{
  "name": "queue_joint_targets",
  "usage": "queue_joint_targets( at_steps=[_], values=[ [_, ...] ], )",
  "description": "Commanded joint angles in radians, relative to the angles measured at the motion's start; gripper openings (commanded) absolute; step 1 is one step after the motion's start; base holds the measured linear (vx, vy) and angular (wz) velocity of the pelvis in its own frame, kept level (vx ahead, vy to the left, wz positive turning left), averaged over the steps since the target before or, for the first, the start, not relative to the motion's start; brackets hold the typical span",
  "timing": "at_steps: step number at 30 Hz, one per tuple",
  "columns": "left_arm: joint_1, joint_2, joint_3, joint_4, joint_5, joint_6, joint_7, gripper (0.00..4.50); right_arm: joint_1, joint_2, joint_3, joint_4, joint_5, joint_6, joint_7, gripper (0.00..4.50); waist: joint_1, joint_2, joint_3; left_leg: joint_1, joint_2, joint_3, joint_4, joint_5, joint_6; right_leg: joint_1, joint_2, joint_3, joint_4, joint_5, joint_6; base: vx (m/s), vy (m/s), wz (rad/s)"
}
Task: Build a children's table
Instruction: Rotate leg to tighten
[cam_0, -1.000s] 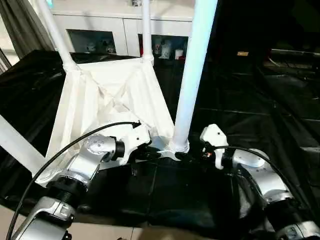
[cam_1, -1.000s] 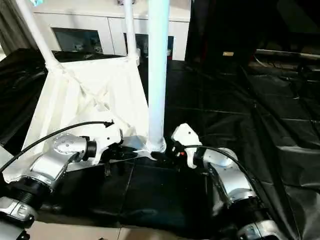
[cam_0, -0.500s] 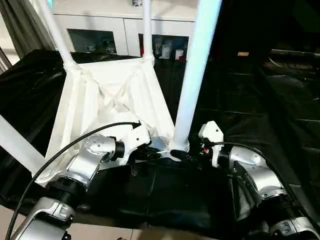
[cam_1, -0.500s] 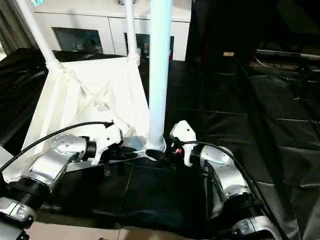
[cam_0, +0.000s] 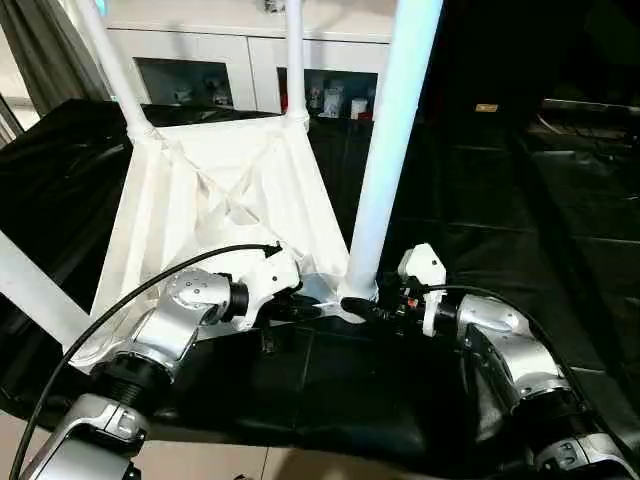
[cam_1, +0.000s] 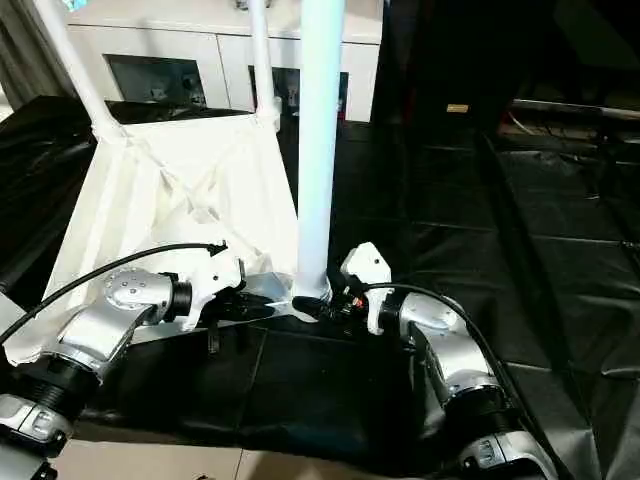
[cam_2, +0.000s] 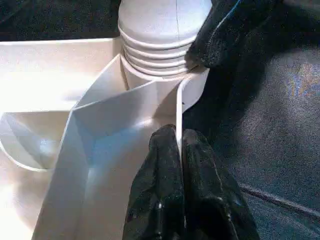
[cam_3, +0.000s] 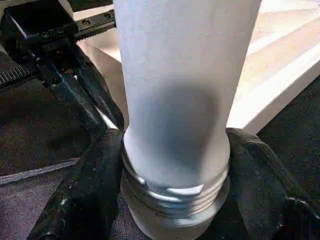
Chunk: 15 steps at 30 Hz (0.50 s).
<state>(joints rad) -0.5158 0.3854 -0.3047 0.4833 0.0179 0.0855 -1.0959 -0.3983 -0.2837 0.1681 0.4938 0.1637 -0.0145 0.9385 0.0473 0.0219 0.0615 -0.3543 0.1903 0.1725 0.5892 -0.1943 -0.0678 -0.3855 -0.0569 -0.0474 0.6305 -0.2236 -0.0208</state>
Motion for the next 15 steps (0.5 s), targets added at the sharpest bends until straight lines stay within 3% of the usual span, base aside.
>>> queue_joint_targets(
  at_steps=[1,8,15],
  values=[
    [0.029,0.014,-0.025,0.022,0.022,0.020,-0.004,0.00,-0.002,0.007,-0.008,0.009,0.008,-0.023,0.007,2.71,0.011,-0.016,-0.066,-0.007,0.035,-0.009,-0.058,-0.098,0.078,0.053,-0.082,0.048,-0.076,-0.067,-0.240,0.000,0.000,0.00],
    [0.028,0.007,-0.025,0.025,0.025,0.036,0.009,0.00,-0.005,0.030,-0.018,0.034,-0.012,-0.027,-0.058,2.70,0.009,-0.015,-0.065,-0.007,0.035,-0.010,-0.060,-0.108,0.071,0.052,-0.081,0.047,-0.077,-0.087,-0.236,0.000,0.000,0.00],
    [-0.018,-0.073,-0.016,0.101,0.070,0.130,0.177,0.00,-0.018,0.125,-0.030,0.104,-0.079,-0.015,-0.298,2.70,-0.005,-0.012,-0.057,0.003,0.034,-0.012,-0.070,-0.209,0.022,0.040,-0.081,0.050,-0.097,-0.259,-0.203,0.000,0.000,0.00]
  ],
)
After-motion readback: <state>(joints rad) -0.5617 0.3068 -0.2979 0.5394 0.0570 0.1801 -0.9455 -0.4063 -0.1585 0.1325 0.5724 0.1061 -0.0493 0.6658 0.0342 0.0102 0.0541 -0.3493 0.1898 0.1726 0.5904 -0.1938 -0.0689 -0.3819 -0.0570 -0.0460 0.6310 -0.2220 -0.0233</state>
